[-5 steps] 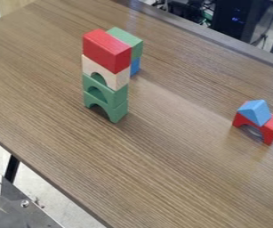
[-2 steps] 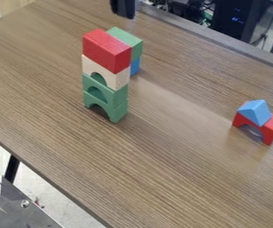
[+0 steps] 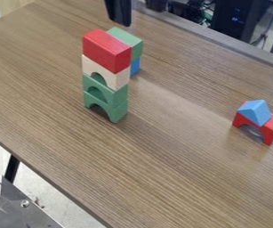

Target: Move the red block from the tower to the top right

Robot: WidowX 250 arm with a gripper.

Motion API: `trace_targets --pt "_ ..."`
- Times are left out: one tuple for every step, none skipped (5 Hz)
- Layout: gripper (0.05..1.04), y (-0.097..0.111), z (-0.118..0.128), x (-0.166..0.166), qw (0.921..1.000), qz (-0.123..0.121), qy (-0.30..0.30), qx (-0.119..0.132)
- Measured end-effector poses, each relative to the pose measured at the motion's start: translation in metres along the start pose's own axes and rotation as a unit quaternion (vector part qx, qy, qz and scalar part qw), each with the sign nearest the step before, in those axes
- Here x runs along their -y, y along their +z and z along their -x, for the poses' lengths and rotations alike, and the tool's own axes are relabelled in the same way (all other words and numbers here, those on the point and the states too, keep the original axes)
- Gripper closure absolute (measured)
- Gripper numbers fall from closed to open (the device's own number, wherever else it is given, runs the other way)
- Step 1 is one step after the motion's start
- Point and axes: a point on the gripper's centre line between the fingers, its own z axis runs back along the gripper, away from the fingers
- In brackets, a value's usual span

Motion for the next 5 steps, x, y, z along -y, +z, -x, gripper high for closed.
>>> trace_targets --pt "0.083 -0.006 -0.004 -0.003 0.9999 -0.005 0.015 0.006" --pt "0.083 -0.011 -0.013 -0.005 0.9995 -0.003 0.029 0.014" --pt "0.083 -0.012 -0.015 -0.006 0.9990 -0.002 0.042 0.015" --pt "0.083 -0.016 -0.014 -0.006 0.9990 -0.002 0.043 0.014" --pt "0.083 -0.028 -0.016 -0.003 0.9989 0.002 0.045 0.014"
